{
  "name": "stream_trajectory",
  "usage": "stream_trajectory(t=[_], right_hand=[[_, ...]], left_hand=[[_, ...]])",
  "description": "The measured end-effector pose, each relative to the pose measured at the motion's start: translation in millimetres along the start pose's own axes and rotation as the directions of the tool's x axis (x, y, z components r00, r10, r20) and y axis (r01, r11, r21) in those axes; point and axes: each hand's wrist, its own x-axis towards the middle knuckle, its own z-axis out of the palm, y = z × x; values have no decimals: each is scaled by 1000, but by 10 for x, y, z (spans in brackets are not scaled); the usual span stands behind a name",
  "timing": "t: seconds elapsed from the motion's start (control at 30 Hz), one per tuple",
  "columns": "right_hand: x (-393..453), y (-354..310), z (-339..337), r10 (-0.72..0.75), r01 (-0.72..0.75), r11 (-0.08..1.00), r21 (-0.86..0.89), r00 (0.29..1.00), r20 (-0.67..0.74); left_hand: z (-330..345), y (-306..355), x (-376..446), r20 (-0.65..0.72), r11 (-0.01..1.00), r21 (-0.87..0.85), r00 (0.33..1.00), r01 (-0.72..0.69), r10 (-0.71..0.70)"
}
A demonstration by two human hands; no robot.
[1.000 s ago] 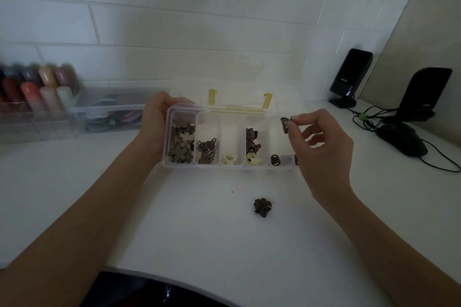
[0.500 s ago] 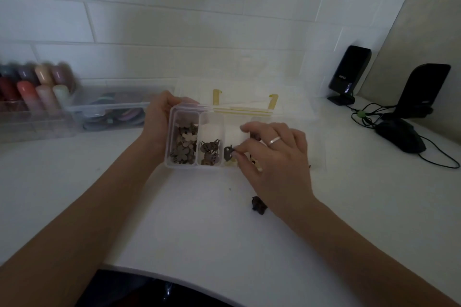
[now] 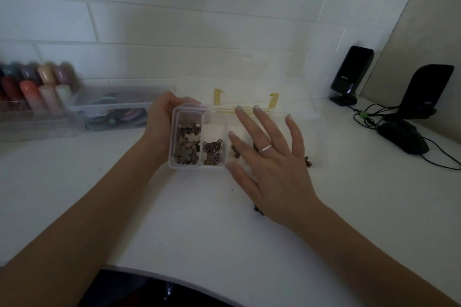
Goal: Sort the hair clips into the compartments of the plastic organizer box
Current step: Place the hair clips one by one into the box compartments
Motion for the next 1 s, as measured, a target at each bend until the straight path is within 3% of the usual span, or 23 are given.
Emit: stream_trajectory(t=[0.13, 0.2, 0.4, 0.57, 0.67, 0.77, 1.0], right_hand=[[17, 70, -63, 23, -14, 994, 111, 996, -86], [20, 96, -67, 16, -7, 990, 141, 998, -63], [-31, 80, 51, 11, -11, 1000, -12, 999, 42], [11, 134, -10, 59, -51, 995, 86, 994, -95], [49, 198, -115, 21, 19, 975, 223, 984, -175], [22, 225, -211, -102, 121, 950, 289, 991, -82], [5, 171, -205, -281, 256, 959, 124, 923, 263]], left_hand=[[-31, -3, 16, 23, 1000, 27, 1000, -5, 4], [-41, -2, 17, 38, 1000, 28, 999, -7, 6], [-39, -14, 28, 50, 1000, 12, 999, -4, 3], [-32, -8, 21, 69, 1000, -3, 998, -6, 6], [-38, -8, 27, 71, 1000, 0, 997, -7, 7], [-34, -3, 24, 69, 1000, -6, 998, -8, 8], [-39, 24, 5, 61, 1000, -3, 998, -20, 20]])
